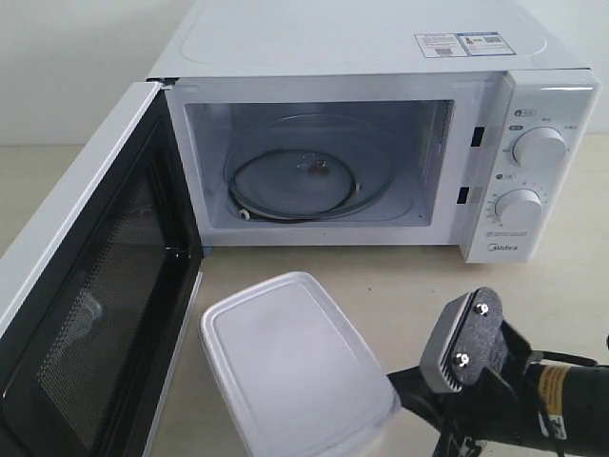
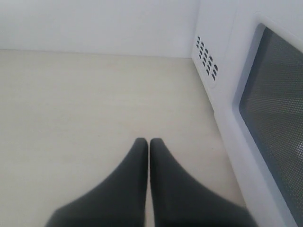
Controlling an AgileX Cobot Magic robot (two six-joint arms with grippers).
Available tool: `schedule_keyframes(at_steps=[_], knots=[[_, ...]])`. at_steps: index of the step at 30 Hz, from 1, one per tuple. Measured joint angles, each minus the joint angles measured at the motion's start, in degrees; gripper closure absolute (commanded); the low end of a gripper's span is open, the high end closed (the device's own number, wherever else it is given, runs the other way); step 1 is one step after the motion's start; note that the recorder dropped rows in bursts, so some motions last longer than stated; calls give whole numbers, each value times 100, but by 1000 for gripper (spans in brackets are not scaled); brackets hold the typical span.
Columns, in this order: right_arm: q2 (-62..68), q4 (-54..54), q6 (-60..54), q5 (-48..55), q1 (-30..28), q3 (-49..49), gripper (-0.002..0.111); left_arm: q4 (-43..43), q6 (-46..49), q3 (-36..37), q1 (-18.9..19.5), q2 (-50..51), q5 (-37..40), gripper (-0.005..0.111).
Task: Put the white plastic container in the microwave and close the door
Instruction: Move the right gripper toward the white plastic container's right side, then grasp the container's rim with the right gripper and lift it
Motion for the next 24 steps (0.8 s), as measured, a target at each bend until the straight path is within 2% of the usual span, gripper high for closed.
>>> schedule_keyframes(at_steps=[5,10,17,24], knots=[[-221,13,-58,556,407,-20,108,4,0,0,0,0,0,103],[-504,-46,-58,774,468,-20,108,4,0,0,0,0,-10,103],[-585,-802,122,924,468,-20,108,4,0,0,0,0,-10,103],[-593,-1455,429,835,468,-78,108,27,0,0,325,63,-10,103]])
